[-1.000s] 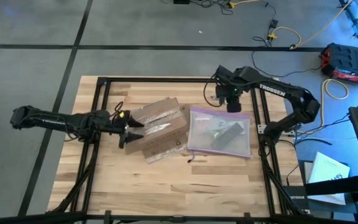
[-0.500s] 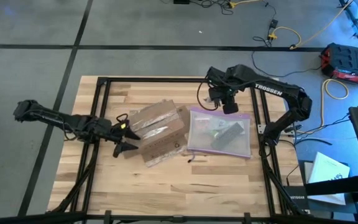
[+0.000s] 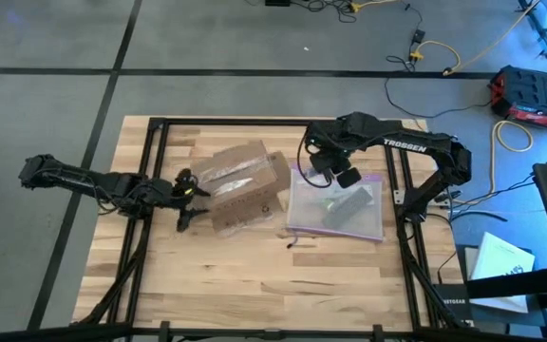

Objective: Unpack boxes
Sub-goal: Break down the cardboard box using a cutter until it is fully flat

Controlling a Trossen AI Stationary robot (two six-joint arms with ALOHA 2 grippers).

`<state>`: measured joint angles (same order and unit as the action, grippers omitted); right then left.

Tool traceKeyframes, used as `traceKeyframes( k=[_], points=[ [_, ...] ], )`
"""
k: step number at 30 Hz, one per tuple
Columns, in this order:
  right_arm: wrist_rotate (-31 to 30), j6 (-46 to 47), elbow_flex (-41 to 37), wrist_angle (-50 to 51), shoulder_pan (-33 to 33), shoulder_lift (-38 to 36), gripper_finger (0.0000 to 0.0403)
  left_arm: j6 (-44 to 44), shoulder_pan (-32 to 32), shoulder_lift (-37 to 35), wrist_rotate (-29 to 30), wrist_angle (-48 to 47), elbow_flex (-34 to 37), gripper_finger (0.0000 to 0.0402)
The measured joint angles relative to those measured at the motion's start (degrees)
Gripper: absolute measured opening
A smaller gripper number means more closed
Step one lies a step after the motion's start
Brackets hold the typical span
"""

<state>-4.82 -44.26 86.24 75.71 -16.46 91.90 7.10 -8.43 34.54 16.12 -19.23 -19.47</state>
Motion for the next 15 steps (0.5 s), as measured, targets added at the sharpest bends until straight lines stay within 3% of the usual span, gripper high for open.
traceKeyframes(
  k=[8, 13, 15],
  points=[
    [0.4, 1.0, 1.0, -4.1, 0.1, 0.0, 0.0111, 4.5, 2.1, -0.1, 3.9, 8.8, -5.6, 0.0236],
    [-0.3, 1.0, 2.2, -8.0, -1.0, 0.0, 0.0111, 8.0, 6.9, 1.8, 21.7, 9.3, -8.5, 0.0236],
    [-0.4, 1.3, 2.4, -11.5, -2.1, 0.0, 0.011, 8.1, 11.5, 3.5, 23.7, 9.9, -9.6, 0.0236]
  ],
)
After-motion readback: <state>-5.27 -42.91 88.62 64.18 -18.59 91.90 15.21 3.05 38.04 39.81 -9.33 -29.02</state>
